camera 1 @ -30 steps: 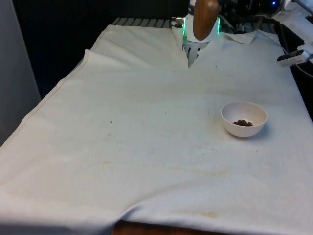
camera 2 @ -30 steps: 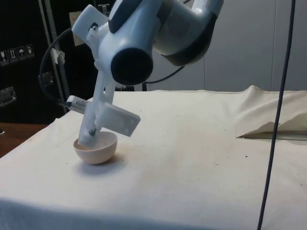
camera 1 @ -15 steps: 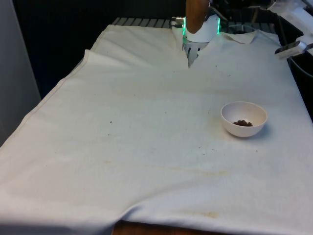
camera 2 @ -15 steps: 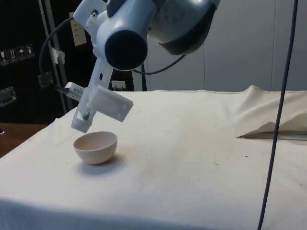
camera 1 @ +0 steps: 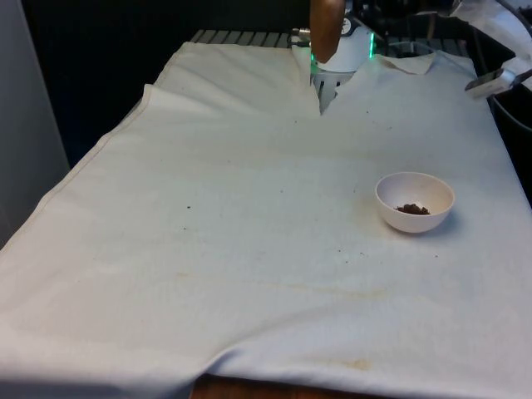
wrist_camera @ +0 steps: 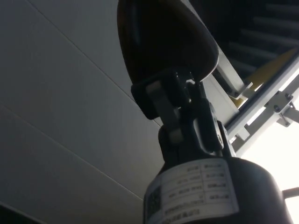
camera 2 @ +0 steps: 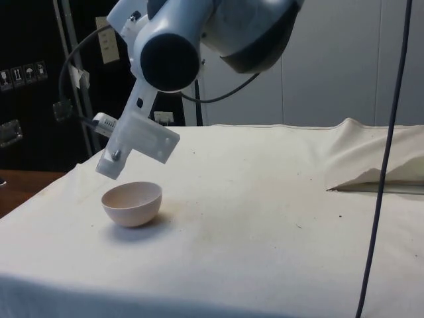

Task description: Pour the coffee beans from the cup into the bowl.

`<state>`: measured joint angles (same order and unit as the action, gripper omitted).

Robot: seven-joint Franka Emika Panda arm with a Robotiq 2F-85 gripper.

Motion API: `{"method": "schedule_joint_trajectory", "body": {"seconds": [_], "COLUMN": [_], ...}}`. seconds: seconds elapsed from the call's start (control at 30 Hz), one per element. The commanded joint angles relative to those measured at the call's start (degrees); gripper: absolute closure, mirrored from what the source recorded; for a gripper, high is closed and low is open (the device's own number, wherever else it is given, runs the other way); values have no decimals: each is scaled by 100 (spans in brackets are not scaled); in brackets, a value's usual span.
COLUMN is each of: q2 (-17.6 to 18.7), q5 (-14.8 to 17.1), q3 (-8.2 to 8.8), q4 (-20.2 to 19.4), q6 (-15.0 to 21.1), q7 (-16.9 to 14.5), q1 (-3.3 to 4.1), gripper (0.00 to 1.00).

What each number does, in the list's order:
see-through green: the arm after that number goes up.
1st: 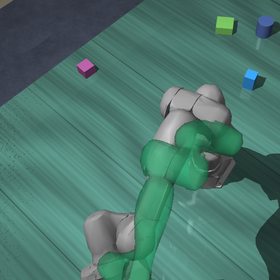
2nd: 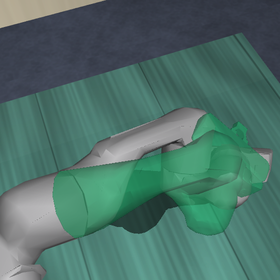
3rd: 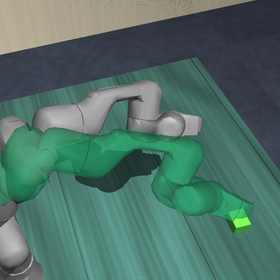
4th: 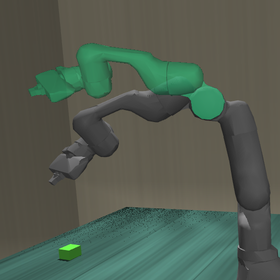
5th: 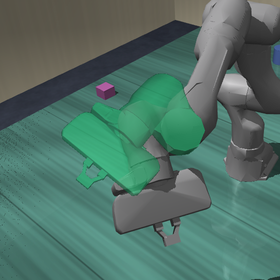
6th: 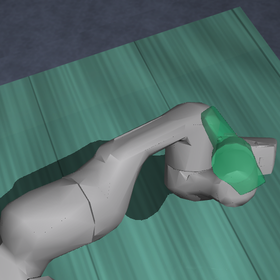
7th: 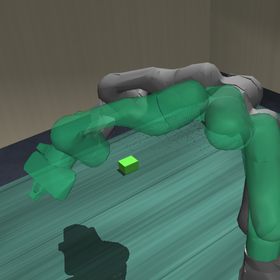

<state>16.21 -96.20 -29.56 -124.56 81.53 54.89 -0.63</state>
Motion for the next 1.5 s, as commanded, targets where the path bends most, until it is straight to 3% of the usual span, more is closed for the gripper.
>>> {"method": "schedule_joint_trajectory", "body": {"seconds": [0.0,0.13,0.17,0.2,0.43,0.47,0.5,0.67,0.7,0.73,0.93,0.97,1.0,1.23,1.27,1.3,1.47], "q2": [-80,-126,-63,-132,-143,-80,-143,-138,-80,-138,-138,-80,-138,-183,-126,-195,-235], "q5": [80,258,218,286,521,487,544,699,647,728,882,842,894,1020,997,1054,1134], "q3": [-17,11,29,11,34,52,34,57,69,63,109,115,115,223,258,252,332], "q4": [-52,-86,-40,-86,-97,-57,-97,-92,-57,-92,-97,-63,-103,-155,-109,-166,-212], "q6": [166,229,92,241,309,172,315,372,223,384,493,344,510,710,596,768,917], "q7": [29,155,155,183,413,418,441,619,596,647,848,831,871,1060,1071,1106,1215], "q1": [-52,-46,0,-46,-46,0,-46,-46,0,-46,-52,0,-52,-57,-6,-52,-52], "gripper": [100,100,100,100,100,100,100,100,100,100,100,100,100,100,100,100,100]}}
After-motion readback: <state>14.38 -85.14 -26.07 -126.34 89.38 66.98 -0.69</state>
